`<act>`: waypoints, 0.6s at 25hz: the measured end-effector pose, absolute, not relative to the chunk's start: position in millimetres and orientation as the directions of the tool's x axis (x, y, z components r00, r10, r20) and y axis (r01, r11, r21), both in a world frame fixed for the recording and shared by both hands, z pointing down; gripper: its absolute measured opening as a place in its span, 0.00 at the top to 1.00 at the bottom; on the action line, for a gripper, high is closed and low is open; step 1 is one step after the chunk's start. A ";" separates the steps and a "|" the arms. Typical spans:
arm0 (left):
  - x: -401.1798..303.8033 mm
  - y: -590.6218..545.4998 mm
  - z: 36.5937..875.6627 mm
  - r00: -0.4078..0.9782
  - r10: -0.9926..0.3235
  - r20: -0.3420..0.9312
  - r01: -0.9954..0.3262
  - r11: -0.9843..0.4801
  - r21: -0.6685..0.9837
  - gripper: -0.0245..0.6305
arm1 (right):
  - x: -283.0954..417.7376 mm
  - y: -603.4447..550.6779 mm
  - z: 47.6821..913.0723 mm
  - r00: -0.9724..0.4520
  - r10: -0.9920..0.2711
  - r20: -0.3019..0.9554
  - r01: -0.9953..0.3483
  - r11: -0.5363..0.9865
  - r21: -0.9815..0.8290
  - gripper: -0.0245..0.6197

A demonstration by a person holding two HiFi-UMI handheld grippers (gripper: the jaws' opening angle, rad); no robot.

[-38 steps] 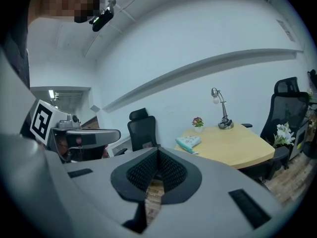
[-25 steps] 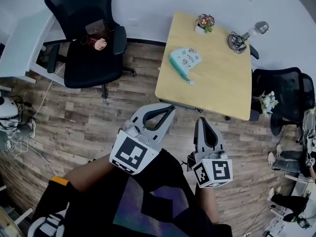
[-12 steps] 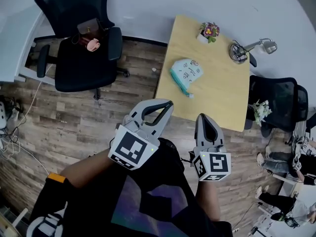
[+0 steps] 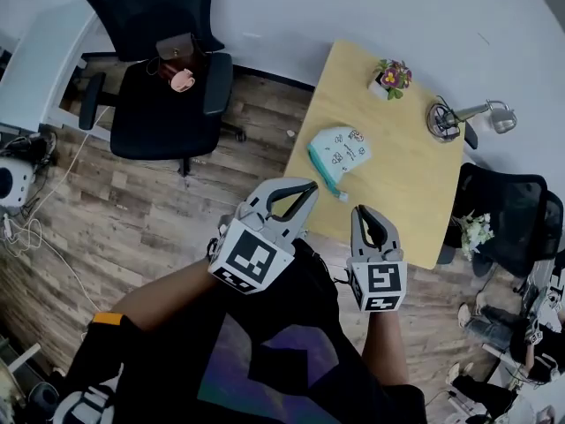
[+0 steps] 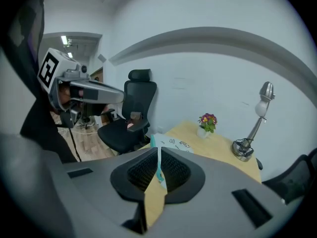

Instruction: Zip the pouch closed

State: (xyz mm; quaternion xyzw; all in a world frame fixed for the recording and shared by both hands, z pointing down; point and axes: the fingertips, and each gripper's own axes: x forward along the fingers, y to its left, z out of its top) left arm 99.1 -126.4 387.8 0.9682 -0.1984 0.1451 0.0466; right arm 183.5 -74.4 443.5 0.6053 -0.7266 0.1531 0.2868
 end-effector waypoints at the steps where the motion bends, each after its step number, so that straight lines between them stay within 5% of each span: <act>1: 105.7 -129.8 392.3 0.871 -0.380 0.311 -0.409 -0.912 0.031 0.95 | 187.8 -76.2 450.9 -0.125 -0.776 0.619 -0.958 0.257 0.128 0.94; 4: 124.9 -139.3 406.8 0.848 -0.400 0.348 -0.433 -0.901 0.020 0.95 | 197.0 -81.0 474.5 -0.189 -0.722 0.666 -0.918 0.370 0.140 0.82; 15: 156.5 -144.3 472.6 0.748 -0.436 0.500 -0.514 -0.857 0.022 0.94 | 207.4 -81.5 552.0 -0.328 -0.533 0.780 -0.735 0.663 0.144 0.80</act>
